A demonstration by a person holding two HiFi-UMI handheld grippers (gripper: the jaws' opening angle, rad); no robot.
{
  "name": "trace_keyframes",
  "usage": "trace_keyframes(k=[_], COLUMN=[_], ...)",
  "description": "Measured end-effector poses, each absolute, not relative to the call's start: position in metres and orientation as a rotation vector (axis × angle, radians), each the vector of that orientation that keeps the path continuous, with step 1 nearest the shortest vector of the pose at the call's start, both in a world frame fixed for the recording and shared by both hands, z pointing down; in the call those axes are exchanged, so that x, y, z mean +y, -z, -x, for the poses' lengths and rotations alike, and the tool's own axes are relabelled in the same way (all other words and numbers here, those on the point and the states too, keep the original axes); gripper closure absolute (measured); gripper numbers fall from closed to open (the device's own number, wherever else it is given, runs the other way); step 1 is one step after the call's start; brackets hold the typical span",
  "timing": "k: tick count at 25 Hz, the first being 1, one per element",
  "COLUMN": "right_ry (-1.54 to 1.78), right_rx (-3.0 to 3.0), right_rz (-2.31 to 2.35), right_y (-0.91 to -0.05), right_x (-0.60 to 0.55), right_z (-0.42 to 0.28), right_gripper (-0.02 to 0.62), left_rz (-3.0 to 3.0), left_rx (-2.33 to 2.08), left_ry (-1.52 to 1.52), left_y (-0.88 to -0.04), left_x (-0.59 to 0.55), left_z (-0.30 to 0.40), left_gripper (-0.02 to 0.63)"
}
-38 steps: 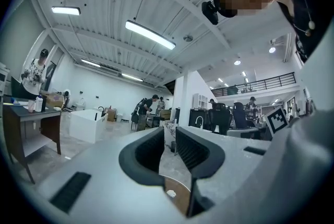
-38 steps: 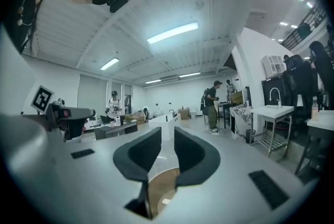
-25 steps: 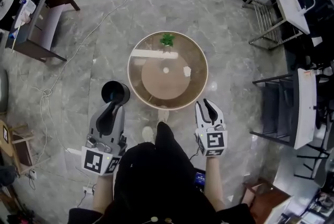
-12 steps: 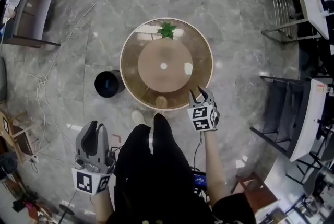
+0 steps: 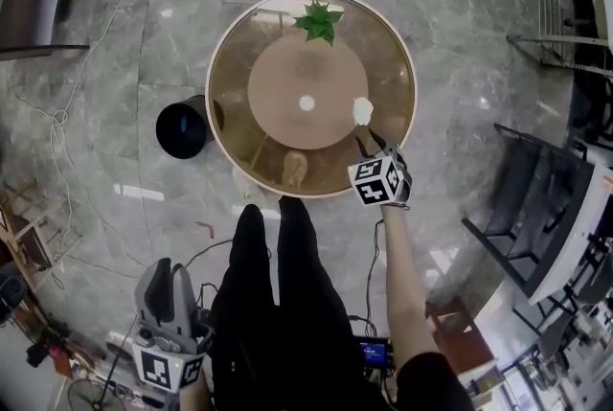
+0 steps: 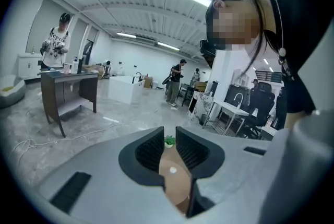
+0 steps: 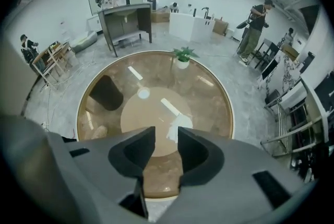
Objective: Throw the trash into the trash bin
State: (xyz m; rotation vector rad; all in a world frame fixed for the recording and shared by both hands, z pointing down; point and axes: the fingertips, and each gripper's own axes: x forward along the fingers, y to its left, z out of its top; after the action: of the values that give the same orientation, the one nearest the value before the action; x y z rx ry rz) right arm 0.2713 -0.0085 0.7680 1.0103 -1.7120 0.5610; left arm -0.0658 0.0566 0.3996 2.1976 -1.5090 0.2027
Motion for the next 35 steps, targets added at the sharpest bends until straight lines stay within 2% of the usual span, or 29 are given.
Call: trace_keyframes(k=[13, 18, 20, 28, 35], right_ry=[-0.596, -0.508, -0.473, -0.337, -0.240], right_rx=[-1.566, -1.542, -1.561, -1.686, -1.812], right_rz=[-0.937, -0.967, -0.979, -0.959, -0.830], right_y=[-0.858, -0.848, -0.835, -0.782, -0.770], right_x=[-0.022, -0.030, -0.035, -0.070, -0.097], right_z=[-0.289, -0.291, -0.284, -0.214, -0.101], right_gripper=[0.451, 0.562, 0.566, 0.569, 0.569], left_rz=[-2.017, -1.996, -1.988, -1.924, -1.796], left_rx=[-1.442, -1.464, -1.476, -1.573, -1.735], left_ry=[-0.246, -0.228, -0.217, -0.139, -0.061], left_y=[-0.459, -0.462, -0.461, -0.451, -0.447], left_x=[0.072, 0.073, 0.074, 0.082, 0.107], left_z=[0.075, 0.083, 0.088, 0.119, 0.172], left_gripper=[0.534, 0.534, 0.534, 0.534, 0.534])
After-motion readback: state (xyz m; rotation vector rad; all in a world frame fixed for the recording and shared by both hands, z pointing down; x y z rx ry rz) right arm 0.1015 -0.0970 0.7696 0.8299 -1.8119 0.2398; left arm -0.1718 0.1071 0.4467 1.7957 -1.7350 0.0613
